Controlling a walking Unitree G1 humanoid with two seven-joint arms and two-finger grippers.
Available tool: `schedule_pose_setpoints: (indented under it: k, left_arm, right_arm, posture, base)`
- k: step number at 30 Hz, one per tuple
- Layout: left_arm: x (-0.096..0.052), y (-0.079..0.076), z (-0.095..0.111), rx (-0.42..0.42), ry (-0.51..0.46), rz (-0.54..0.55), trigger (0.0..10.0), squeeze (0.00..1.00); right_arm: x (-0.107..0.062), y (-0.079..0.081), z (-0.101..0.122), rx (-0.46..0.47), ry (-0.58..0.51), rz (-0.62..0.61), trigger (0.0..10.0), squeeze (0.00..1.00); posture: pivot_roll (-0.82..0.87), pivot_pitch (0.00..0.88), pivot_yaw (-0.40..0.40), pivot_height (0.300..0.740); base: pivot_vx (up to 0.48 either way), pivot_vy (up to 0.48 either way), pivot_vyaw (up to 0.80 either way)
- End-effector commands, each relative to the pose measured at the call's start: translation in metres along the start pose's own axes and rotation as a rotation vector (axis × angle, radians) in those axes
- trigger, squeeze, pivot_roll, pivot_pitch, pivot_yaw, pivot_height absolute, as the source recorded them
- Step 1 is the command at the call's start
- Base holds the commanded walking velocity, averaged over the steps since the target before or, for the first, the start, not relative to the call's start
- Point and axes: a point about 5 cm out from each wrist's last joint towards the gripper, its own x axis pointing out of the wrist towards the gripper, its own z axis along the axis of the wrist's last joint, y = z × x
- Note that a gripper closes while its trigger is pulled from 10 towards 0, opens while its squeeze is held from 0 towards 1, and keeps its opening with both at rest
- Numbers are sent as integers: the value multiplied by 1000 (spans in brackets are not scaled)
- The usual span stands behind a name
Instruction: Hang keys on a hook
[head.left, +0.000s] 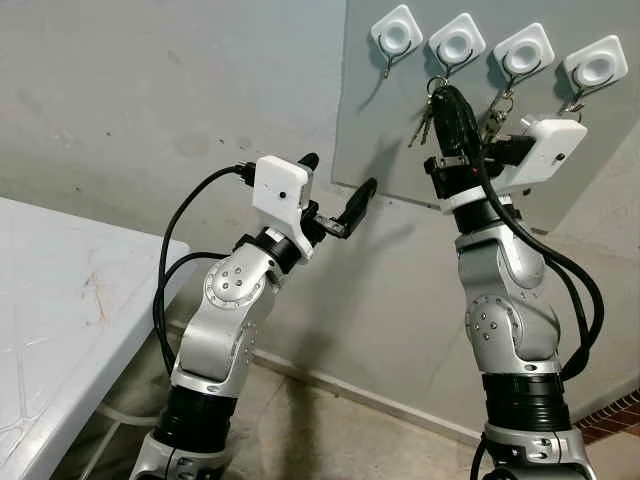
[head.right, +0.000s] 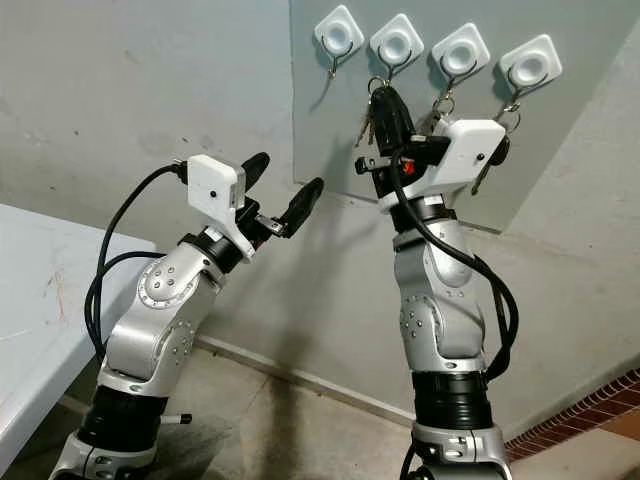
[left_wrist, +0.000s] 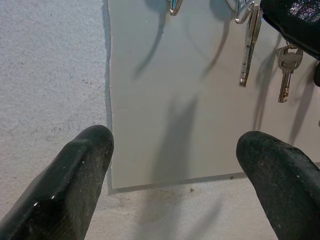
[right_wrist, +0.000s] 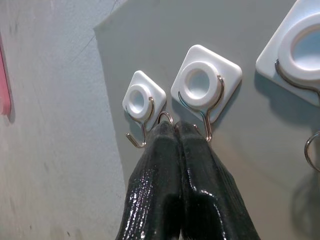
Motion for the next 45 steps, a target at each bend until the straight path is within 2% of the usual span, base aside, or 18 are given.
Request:
schedule_pose_setpoints:
  k: [1, 12, 25, 30, 31, 32, 38, 45]
  left_arm:
    - [2, -2, 9, 16, -26, -9, 10000, 0]
    - [2, -2, 9, 14, -25, -7, 10000, 0]
    - [2, -2, 10, 9, -28, -6, 10000, 0]
    - [2, -2, 10, 9, -28, -5, 10000, 0]
    - [2, -2, 10, 8, -28, -4, 10000, 0]
    - [2, -2, 10, 8, -27, -3, 10000, 0]
    - [2, -2, 10, 6, -27, -1, 10000, 0]
    - [1, -1, 10, 4, -27, 11, 10000, 0]
  right_arm:
    - [6, 0, 5, 17, -21, -5, 10000, 0]
    - [6, -5, 1, 56, -7, -45, 10000, 0]
    - [0, -9, -10, 165, 41, -95, 10000, 0]
    - [-1, -10, -13, 170, 55, -100, 10000, 0]
    - [-2, -9, -14, 175, 57, -100, 10000, 741]
    - [-2, -9, -14, 181, 57, -99, 10000, 1000]
    - [-4, -9, -15, 180, 59, -97, 10000, 1000]
    - [-9, -11, -20, 108, 78, -101, 10000, 1000]
  posture:
    - [29, 74, -13, 740]
    - [28, 78, -12, 740]
    - [28, 83, -11, 740]
    - [30, 83, -11, 740]
    - [30, 84, -11, 740]
    - [30, 84, -11, 740]
    - [30, 85, -11, 740]
    - [29, 82, -12, 740]
  base:
    - [0, 0, 0]
    - [0, 0, 0]
    - [0, 0, 0]
    - [0, 0, 0]
    - [0, 0, 0]
    - [0, 0, 0]
    - [0, 0, 0]
    - [0, 0, 0]
